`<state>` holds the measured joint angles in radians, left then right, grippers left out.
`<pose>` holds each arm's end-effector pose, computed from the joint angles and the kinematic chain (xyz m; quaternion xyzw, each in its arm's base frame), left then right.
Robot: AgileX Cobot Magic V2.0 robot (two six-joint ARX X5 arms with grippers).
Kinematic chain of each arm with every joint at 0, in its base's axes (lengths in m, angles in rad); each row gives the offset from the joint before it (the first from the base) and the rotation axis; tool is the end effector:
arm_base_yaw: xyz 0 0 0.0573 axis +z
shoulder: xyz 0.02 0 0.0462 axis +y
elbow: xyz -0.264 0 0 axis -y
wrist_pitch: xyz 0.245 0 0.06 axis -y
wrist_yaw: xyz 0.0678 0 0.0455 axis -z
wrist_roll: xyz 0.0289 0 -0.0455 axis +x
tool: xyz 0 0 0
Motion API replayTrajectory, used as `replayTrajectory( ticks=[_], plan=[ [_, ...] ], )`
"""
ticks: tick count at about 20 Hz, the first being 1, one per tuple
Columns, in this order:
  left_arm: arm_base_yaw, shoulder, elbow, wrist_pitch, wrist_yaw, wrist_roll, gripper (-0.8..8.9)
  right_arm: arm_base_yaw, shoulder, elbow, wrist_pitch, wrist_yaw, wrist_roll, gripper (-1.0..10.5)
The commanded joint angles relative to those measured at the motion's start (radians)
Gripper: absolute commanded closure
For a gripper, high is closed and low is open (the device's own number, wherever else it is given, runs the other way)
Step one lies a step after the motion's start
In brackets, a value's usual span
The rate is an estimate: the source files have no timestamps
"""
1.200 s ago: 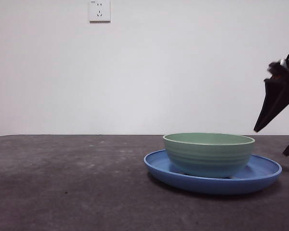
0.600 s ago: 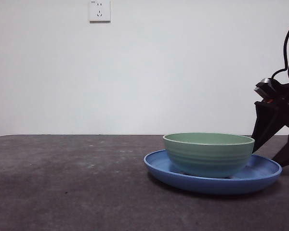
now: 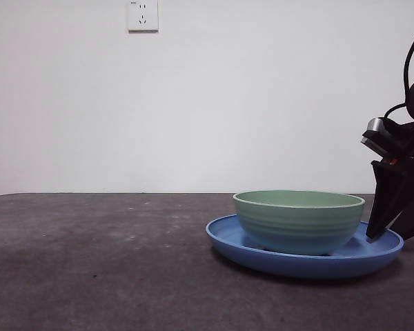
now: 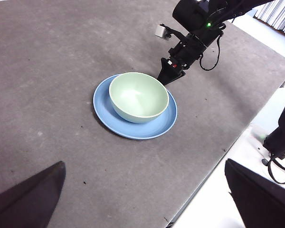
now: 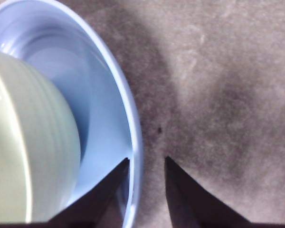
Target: Place the green bowl on the blue plate
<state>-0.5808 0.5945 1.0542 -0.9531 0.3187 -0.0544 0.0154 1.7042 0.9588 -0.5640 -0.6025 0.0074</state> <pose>0.0603 -0.0504 0.3687 0.0081 0.2535 -0.4148 0.8738 0.2992 0.0210 0.1546 0.1790 0.5838 0.2390 0.7550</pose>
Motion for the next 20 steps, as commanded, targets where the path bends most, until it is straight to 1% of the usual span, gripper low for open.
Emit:
replayTrajectory(
  ticks=[1, 5, 8, 14, 17, 20],
  plan=[
    [-0.006, 0.005, 0.013, 0.008, 0.004, -0.007, 2.47, 0.003, 0.021, 0.018, 0.002, -0.002, 0.011, 8.4],
    [-0.006, 0.005, 0.013, 0.008, 0.004, -0.007, 2.47, 0.003, 0.021, 0.018, 0.001, -0.003, 0.021, 8.5],
    [-0.006, 0.005, 0.013, 0.008, 0.004, -0.007, 2.47, 0.003, 0.021, 0.018, 0.002, 0.000, 0.047, 9.3],
    [-0.006, 0.005, 0.013, 0.007, 0.004, -0.007, 2.47, 0.007, 0.021, 0.030, -0.004, 0.000, 0.097, 9.4],
    [-0.006, 0.005, 0.013, 0.007, 0.004, -0.007, 2.47, 0.018, 0.021, 0.108, -0.073, 0.002, 0.106, 9.4],
    [-0.006, 0.005, 0.013, 0.008, 0.004, -0.007, 2.47, 0.053, 0.021, 0.202, -0.137, 0.002, 0.117, 9.4]
  ],
)
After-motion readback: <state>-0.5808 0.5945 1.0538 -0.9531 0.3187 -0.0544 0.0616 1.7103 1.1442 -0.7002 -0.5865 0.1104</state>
